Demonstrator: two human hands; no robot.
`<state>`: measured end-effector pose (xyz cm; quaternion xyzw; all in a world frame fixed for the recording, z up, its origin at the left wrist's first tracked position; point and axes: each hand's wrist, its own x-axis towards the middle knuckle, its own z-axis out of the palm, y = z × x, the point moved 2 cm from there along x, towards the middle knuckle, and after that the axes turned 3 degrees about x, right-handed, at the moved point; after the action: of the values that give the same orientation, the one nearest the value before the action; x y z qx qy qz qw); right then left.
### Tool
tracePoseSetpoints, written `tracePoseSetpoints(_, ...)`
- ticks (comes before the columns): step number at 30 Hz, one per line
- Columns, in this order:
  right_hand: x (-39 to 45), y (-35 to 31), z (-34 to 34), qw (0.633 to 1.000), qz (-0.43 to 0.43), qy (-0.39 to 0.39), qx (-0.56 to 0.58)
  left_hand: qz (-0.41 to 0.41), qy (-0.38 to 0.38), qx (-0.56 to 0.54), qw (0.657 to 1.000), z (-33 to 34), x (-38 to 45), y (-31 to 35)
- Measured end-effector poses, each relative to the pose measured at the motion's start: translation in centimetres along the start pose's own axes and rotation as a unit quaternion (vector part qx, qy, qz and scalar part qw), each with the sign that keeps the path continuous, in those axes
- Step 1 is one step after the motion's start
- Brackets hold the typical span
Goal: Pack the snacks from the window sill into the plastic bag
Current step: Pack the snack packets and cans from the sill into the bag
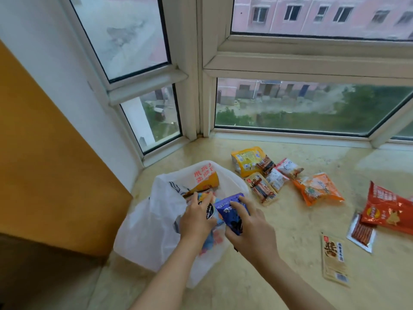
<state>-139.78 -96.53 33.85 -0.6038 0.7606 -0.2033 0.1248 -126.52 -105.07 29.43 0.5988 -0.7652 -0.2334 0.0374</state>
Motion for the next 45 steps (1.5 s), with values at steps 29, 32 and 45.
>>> tracePoseSetpoints(29,9.0,4.5,17.3,0.971,-0.042,-0.129,-0.196,0.036,0.034,0.084,0.995,12.2,7.5,-8.6)
tracePoseSetpoints(32,7.5,4.5,15.5,0.97,-0.073,-0.123,-0.197,0.02,0.047,0.052,0.997,10.7,6.8,-6.9)
tracePoseSetpoints(45,-0.1,5.4,1.8,0.979,-0.058,-0.082,-0.175,0.144,0.129,0.086,0.977,3.2,0.8,2.7)
